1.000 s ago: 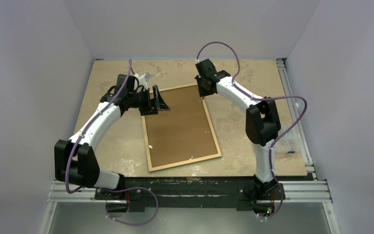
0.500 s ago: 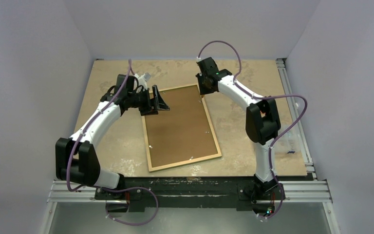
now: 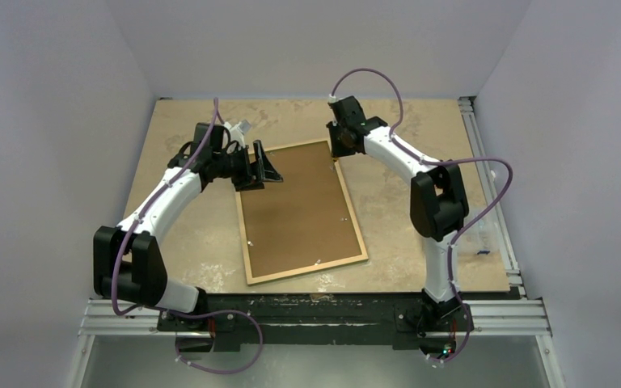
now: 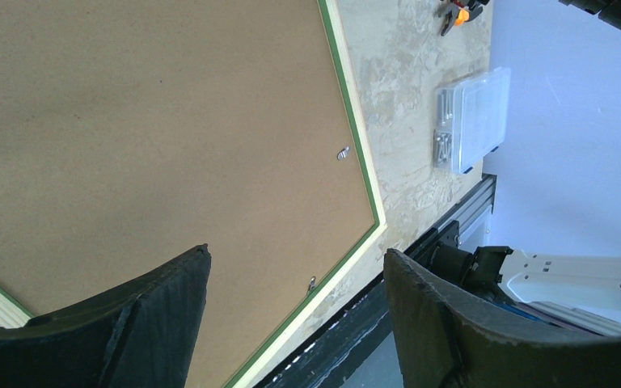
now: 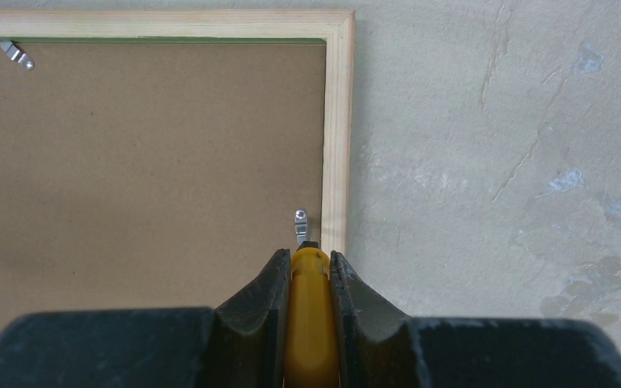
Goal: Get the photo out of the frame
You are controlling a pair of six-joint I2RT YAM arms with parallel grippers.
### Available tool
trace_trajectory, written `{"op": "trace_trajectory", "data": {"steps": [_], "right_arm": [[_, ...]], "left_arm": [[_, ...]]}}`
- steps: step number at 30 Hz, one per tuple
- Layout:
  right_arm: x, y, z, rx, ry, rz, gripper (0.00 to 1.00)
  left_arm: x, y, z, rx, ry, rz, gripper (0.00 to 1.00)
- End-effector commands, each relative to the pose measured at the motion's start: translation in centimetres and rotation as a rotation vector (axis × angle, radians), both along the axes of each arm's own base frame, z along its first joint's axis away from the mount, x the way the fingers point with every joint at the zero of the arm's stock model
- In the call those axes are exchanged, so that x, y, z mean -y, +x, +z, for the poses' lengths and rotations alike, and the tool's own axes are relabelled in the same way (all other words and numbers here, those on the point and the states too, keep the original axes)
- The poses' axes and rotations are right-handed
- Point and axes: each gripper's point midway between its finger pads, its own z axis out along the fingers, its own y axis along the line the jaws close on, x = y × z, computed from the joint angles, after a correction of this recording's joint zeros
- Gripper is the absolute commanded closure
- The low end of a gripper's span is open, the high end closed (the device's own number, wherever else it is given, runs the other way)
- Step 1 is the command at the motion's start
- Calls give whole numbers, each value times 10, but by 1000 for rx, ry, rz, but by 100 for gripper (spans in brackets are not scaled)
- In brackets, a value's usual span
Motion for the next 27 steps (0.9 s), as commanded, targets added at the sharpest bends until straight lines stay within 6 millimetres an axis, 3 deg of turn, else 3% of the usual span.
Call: {"op": "trace_trajectory", "data": {"steps": [1,27], "right_arm": [[-13,-14,-3,-47,69,24,100],[11,-27,-10,-69,2,-72,100]], "left_arm": [[1,4,4,23,-28,-3,24],[1,3,6,23,-36,-4,24]]}}
